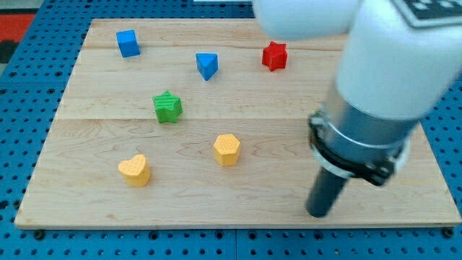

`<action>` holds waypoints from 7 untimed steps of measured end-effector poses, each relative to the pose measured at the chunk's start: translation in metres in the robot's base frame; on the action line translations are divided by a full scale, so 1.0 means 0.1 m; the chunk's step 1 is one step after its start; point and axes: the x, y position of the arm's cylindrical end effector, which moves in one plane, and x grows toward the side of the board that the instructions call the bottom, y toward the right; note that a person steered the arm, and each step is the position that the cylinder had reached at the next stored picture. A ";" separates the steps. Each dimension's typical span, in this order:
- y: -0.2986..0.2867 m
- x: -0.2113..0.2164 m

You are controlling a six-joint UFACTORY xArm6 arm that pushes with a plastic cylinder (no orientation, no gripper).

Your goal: Touch the left side of the red star

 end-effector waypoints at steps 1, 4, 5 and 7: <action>-0.57 -0.44; -0.07 -0.64; 0.36 -0.33; 0.73 0.28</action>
